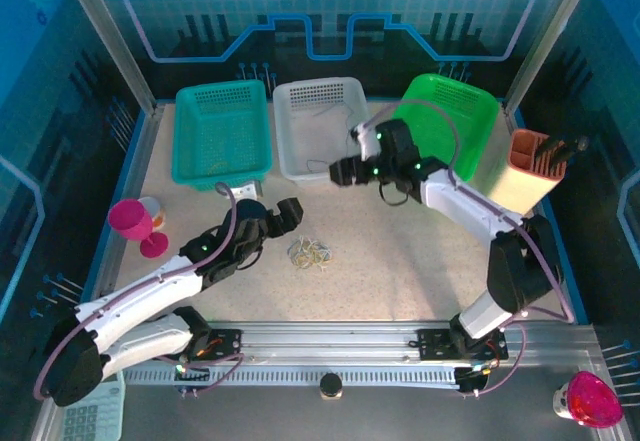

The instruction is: Untangle the cables

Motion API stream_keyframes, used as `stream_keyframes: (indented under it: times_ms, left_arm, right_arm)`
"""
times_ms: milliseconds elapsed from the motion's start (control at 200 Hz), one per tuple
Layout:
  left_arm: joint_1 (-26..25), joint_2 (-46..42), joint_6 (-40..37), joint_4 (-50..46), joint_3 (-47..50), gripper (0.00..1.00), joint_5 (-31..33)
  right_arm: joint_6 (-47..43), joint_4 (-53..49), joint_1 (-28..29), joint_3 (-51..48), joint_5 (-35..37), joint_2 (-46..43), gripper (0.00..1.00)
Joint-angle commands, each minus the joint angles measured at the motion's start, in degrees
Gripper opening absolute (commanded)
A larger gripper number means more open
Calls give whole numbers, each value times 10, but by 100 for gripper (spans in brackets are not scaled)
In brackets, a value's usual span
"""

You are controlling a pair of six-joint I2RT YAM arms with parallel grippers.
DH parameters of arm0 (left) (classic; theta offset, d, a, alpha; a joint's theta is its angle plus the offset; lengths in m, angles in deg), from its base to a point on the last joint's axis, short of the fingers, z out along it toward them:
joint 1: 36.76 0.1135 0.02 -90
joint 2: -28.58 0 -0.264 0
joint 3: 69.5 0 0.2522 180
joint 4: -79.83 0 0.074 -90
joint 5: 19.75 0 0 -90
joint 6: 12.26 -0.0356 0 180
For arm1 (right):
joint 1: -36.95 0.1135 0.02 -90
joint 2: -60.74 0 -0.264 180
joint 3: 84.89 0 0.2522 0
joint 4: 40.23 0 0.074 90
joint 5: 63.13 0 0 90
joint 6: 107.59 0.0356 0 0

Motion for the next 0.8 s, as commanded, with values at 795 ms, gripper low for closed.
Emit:
stream_keyframes:
  times_ms: [795]
  left_arm:
    - [55, 19, 10, -66, 4, 99, -124]
  right_arm:
    - [-20, 19, 165, -34, 171, 151, 50]
